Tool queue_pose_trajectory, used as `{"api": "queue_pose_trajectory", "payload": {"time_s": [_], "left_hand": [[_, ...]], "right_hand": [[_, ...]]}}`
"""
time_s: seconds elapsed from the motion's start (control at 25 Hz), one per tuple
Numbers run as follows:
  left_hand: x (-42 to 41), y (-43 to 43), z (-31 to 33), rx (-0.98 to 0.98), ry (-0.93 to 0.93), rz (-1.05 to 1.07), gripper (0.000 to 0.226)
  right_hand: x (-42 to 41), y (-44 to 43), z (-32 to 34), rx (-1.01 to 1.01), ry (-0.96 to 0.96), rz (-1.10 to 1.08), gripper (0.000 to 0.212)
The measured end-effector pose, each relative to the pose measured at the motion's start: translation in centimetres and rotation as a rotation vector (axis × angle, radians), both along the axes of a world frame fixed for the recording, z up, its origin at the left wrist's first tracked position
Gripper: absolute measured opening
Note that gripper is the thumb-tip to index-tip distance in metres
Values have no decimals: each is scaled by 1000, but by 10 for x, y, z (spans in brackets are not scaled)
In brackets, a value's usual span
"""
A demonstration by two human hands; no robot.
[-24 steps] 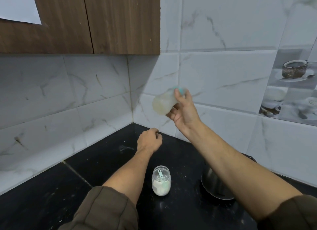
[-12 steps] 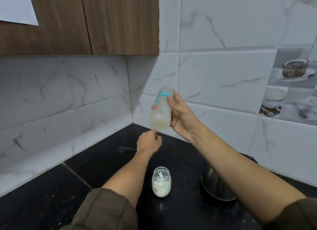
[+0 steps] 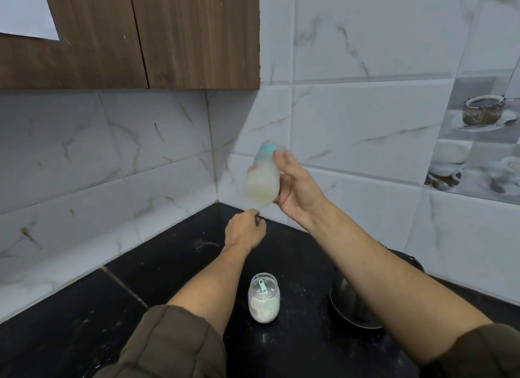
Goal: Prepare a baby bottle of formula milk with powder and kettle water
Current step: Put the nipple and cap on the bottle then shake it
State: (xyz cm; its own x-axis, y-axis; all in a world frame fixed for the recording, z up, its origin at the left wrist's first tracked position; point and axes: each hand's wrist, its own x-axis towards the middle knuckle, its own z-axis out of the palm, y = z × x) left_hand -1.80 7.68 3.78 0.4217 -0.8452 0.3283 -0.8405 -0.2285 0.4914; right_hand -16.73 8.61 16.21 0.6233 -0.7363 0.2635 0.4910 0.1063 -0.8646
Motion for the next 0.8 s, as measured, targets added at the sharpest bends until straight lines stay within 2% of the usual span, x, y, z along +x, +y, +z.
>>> {"api": "queue_pose_trajectory", "payload": {"time_s": [0.08,0.16,0.24,0.32,0.4,0.48,0.56,0.6,0.72,0.76,0.8], "left_hand": [[1,2,1,-4,-7,-3,28],[1,3,0,4,-4,-1,30],[1,2,-2,15,4,3,27],[1,3,-1,13,25,-2,26],[1,4,1,5,11,-6,28],[3,6,3,0,-2,-4,30],[4,7,2,3,-6,-1,31],[4,6,1,3,-5,3,30],[3,4,2,0,25,14,22],[2,4,3,-5,30,14,22],[2,5,4,-5,20,10,22]], "right_hand": [[3,-8,4,203,-119,-145,60],[4,-9,5,268,-177,-152,51],[1,-2,4,71,-35,-72,48],[-1,-1,-2,-138,62,40,62],[-2,-3,1,-112,-27,-34,73],[0,-9,8,41,-163,-239,75],[0,-12,8,83,-226,-335,76],[-2,-10,7,36,-178,-311,77],[-9,0,0,-320,96,-134,77],[-11,0,-1,-374,111,-120,77],[-12,1,1,-340,65,-158,76]]}}
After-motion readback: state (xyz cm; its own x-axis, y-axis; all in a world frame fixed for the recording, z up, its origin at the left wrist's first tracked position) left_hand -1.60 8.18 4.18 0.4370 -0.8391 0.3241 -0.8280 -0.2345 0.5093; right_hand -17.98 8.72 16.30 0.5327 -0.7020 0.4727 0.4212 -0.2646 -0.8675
